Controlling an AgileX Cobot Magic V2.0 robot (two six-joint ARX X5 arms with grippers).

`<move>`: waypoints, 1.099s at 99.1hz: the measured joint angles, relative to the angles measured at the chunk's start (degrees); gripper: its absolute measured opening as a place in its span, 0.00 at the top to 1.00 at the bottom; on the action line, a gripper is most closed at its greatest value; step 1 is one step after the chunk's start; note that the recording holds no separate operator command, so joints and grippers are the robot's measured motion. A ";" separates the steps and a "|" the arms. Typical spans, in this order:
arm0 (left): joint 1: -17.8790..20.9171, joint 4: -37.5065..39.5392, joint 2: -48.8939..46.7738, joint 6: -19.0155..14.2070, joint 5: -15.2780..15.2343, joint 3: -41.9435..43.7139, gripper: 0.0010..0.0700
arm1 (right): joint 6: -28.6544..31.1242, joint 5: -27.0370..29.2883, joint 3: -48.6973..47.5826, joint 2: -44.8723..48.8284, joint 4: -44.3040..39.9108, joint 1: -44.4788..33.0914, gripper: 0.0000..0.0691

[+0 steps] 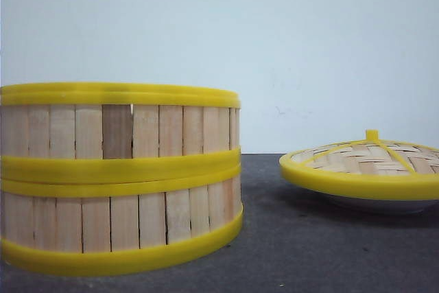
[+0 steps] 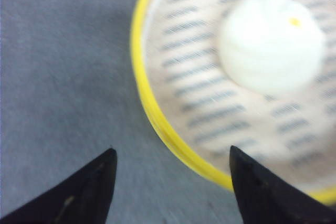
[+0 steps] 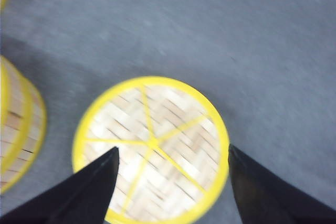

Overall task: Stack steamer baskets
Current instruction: 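Move the left gripper to the farthest basket and grip its rim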

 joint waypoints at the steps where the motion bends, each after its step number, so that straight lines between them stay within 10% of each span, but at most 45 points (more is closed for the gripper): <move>1: 0.09 0.13 0.44 0.00 0.00 0.20 0.44 | -0.02 0.00 -0.48 -0.33 0.00 -0.31 0.42; 43: 0.96 1.57 15.08 0.00 -0.02 7.78 0.46 | 0.46 -0.07 -12.59 -7.50 -0.44 -4.09 0.42; 73: 1.01 2.95 15.50 -0.46 -1.11 8.00 0.86 | 1.25 -0.44 -12.59 -7.54 -0.46 -4.11 0.42; 109: 1.33 -0.63 15.52 -0.15 -1.36 9.70 0.98 | 1.44 -3.48 -12.59 -7.56 -0.61 -4.11 0.42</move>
